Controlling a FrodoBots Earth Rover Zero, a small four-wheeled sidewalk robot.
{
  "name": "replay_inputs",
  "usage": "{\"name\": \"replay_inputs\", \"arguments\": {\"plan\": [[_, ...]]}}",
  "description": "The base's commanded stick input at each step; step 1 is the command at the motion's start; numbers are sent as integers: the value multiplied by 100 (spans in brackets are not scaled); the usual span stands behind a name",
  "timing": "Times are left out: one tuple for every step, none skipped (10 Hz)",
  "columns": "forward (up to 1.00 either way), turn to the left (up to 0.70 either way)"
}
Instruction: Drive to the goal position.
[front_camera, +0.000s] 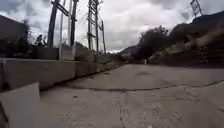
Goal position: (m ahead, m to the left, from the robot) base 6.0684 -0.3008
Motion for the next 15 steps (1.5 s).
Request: {"name": "replay_inputs", "arguments": {"plan": [[70, 0], [70, 0], [70, 0], [70, 0], [70, 0], [70, 0], [70, 0], [70, 0], [70, 0], [70, 0], [70, 0], [70, 0], [70, 0], [70, 0], [70, 0]]}}
